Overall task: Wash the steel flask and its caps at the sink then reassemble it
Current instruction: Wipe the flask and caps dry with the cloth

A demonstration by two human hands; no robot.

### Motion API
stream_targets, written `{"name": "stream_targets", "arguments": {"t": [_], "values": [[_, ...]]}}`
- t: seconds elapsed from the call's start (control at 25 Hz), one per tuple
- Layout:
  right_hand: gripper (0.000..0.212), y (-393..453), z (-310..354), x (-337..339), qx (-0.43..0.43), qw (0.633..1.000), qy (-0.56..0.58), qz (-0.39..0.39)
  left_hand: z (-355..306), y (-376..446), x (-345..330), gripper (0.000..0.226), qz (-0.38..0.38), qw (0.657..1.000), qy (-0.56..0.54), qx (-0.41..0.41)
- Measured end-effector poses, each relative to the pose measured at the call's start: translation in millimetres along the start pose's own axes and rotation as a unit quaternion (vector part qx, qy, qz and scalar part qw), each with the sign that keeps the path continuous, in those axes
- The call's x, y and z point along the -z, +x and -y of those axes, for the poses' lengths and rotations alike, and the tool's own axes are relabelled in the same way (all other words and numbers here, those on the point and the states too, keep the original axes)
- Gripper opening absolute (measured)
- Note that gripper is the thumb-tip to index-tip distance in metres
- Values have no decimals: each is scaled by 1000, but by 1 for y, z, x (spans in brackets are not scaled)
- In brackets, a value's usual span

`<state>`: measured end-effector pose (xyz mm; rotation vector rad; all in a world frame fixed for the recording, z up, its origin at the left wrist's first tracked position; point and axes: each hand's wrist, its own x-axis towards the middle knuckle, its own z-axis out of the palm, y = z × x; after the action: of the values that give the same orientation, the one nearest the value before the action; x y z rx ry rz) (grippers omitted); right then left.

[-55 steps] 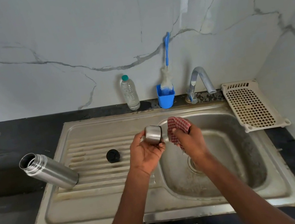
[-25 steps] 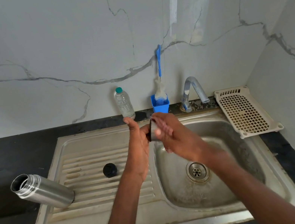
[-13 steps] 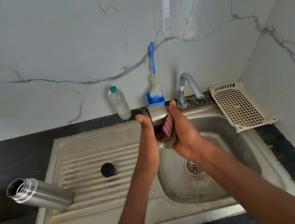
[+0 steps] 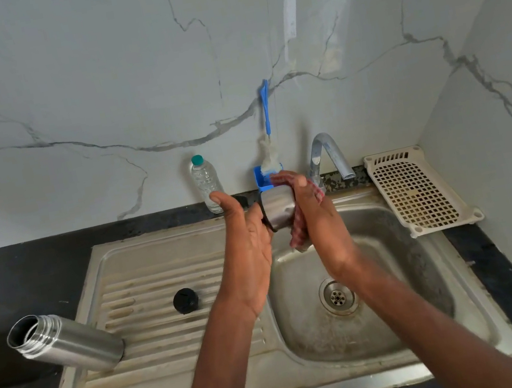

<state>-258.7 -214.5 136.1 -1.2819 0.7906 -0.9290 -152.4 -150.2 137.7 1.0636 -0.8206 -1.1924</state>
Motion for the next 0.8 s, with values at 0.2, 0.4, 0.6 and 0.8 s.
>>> {"name": "stream_targets", "arguments": {"t": [0.2,0.4,0.6,0.8], "values": [[47,-15,-15,-4,248,873,-414,73,-2,-8,-5,101,-30,998,63,-7],[61,26,21,10,14,899,-435,50,6,-13,-13,100,11,986,166,-24],[38,-12,-6,0,271,822,-496,65,5,-15,-3,101,-64,998,-23,13],[48,23,27,-8,-164,985,-33,-36,14,-16,-7,102,-24,997,-73,-24]]}}
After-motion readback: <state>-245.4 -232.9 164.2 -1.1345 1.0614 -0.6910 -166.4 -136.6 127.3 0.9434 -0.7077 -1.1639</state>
